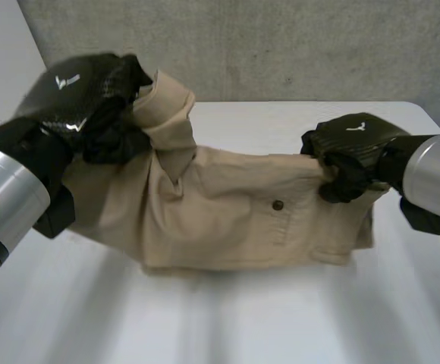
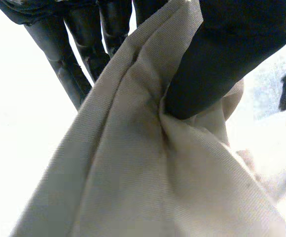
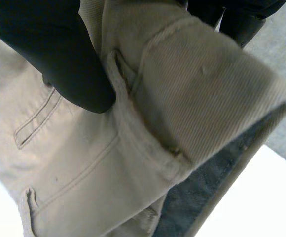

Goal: Fold the shorts.

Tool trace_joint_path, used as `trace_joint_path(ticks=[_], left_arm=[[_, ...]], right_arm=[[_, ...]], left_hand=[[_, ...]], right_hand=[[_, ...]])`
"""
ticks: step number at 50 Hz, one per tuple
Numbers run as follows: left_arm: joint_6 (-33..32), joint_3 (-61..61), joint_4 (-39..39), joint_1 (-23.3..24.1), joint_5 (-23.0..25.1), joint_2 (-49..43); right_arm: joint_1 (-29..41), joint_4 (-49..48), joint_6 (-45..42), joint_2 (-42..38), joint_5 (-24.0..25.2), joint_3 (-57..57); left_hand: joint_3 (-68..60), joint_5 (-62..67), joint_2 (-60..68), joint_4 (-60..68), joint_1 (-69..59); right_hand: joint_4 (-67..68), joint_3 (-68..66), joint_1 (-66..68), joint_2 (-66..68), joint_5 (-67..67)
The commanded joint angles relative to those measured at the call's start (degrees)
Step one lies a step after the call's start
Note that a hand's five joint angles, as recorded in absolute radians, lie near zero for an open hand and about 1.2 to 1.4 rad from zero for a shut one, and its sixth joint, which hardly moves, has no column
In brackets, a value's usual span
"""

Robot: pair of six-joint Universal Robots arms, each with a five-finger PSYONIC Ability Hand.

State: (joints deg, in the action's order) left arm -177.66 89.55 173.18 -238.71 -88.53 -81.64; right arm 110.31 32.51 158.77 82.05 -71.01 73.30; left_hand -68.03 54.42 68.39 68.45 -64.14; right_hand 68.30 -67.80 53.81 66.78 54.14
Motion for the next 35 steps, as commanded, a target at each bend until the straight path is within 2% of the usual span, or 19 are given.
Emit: trace_joint_path(ticks=[1, 3, 7, 8, 10, 13, 14, 15, 16, 17, 19, 20, 21, 24, 25, 28, 29, 34, 35], left_arm=[[3.28, 0.2, 0.92, -5.6, 3.71, -10.25], [3.54, -0.51, 1.54, -5.8, 4.24, -11.69], [4.07, -5.26, 5.06, -5.71, 5.04, -20.49], [4.42, -8.83, 6.72, -5.8, 5.04, -26.14], [4.51, -10.26, 7.52, -5.71, 5.04, -28.12], [4.51, -17.02, 11.56, -5.8, 5.04, -36.91], [4.43, -18.26, 12.61, -5.8, 5.04, -38.58], [4.34, -19.4, 13.58, -5.8, 5.04, -39.99], [4.34, -19.41, 13.59, -5.8, 5.04, -40.0], [4.16, -21.24, 15.59, -5.8, 5.13, -42.35], [3.55, -23.62, 20.86, -5.8, 5.22, -45.61], [3.37, -23.89, 22.54, -5.89, 5.13, -45.97], [3.2, -23.98, 24.03, -5.89, 4.95, -46.24], [2.32, -23.89, 28.34, -5.89, 4.69, -46.24], [1.01, -23.11, 31.4, -5.89, 4.51, -45.46], [0.21, -22.23, 32.48, -6.15, 4.51, -43.96], [-0.23, -20.75, 32.92, -6.24, 4.6, -41.95], [-0.76, -14.59, 33.37, -6.5, 5.3, -34.91], [-0.85, -11.62, 33.02, -6.41, 5.39, -31.94]], right_arm=[[-0.8, -0.25, -2.94, -2.06, -0.09, -1.93], [-0.62, -0.34, -2.86, -5.76, -0.18, -2.81], [-0.36, -0.6, -2.5, -18.21, -0.27, -9.2], [-0.36, -1.21, -2.33, -21.9, -0.27, -11.66], [-0.36, -2.44, -1.81, -25.33, -0.62, -14.39], [-0.36, -5.95, -0.14, -31.58, -1.15, -20.71], [-0.45, -8.05, 1.35, -34.04, -1.5, -23.53], [-0.45, -8.07, 1.36, -34.07, -1.5, -23.55], [-0.53, -10.34, 2.93, -36.15, -2.2, -26.25], [-0.54, -10.36, 2.95, -36.17, -2.2, -26.28], [-0.8, -16.13, 6.53, -38.8, -5.7, -30.39], [-0.63, -19.47, 7.59, -39.07, -8.24, -31.54], [-0.62, -21.15, 7.95, -39.08, -9.66, -31.81], [-0.71, -24.33, 8.66, -39.08, -11.78, -31.82], [-0.45, -28.77, 9.09, -38.81, -14.13, -30.95], [-0.45, -29.52, 9.1, -38.46, -14.33, -30.41], [-0.45, -30.3, 9.36, -34.46, -14.07, -27.1], [-0.71, -30.84, 9.27, -28.09, -13.1, -21.01], [-0.89, -30.93, 9.01, -25.39, -11.36, -17.79]], left_hand=[[-11.97, 15.58, 11.61, 11.55, -15.86], [-11.97, 15.58, 11.61, 11.55, -15.86], [-11.97, 15.58, 11.61, 11.55, -15.86], [-11.97, 15.58, 11.61, 11.55, -15.86], [-11.97, 15.58, 11.61, 11.55, -15.86], [-11.97, 15.58, 11.61, 11.55, -15.86], [-11.97, 15.58, 11.61, 11.55, -15.86], [-11.97, 15.58, 11.61, 11.55, -15.86], [-11.97, 15.58, 11.61, 11.55, -15.86], [-2.17, 5.78, 1.81, 1.75, -6.06], [44.27, -40.66, -44.63, -44.69, 40.38], [54.68, -51.07, -55.04, -55.1, 50.79], [58.03, -54.42, -58.39, -58.45, 54.14], [57.81, -54.21, -58.17, -58.23, 53.92], [57.98, -54.37, -58.34, -58.4, 54.09], [57.98, -54.37, -58.34, -58.4, 54.09], [57.98, -54.37, -58.34, -58.4, 54.09], [58.03, -54.42, -58.39, -58.45, 54.14], [58.03, -54.42, -58.39, -58.45, 54.14]], right_hand=[[11.69, -12.2, 26.19, 13.22, 15.86], [11.69, -12.2, 26.19, 13.22, 15.86], [11.69, -12.2, 26.19, 13.22, 15.86], [11.69, -12.2, 26.19, 13.22, 15.86], [11.69, -12.2, 26.19, 13.22, 15.86], [11.69, -12.2, 26.19, 13.22, 15.86], [5.76, -6.26, 20.26, 7.29, 9.93], [5.7, -6.2, 20.2, 7.23, 9.87], [-8.79, 8.29, 5.71, -7.26, -4.62], [-8.93, 8.43, 5.56, -7.4, -4.77], [-58.31, 57.8, -43.81, -56.78, -54.14], [-58.31, 57.8, -43.81, -56.78, -54.14], [-58.31, 57.8, -43.81, -56.78, -54.14], [-58.31, 57.8, -43.81, -56.78, -54.14], [-58.31, 57.8, -43.81, -56.78, -54.14], [-58.31, 57.8, -43.81, -56.78, -54.14], [-58.31, 57.8, -43.81, -56.78, -54.14], [-58.31, 57.8, -43.81, -56.78, -54.14], [-58.31, 57.8, -43.81, -56.78, -54.14]])
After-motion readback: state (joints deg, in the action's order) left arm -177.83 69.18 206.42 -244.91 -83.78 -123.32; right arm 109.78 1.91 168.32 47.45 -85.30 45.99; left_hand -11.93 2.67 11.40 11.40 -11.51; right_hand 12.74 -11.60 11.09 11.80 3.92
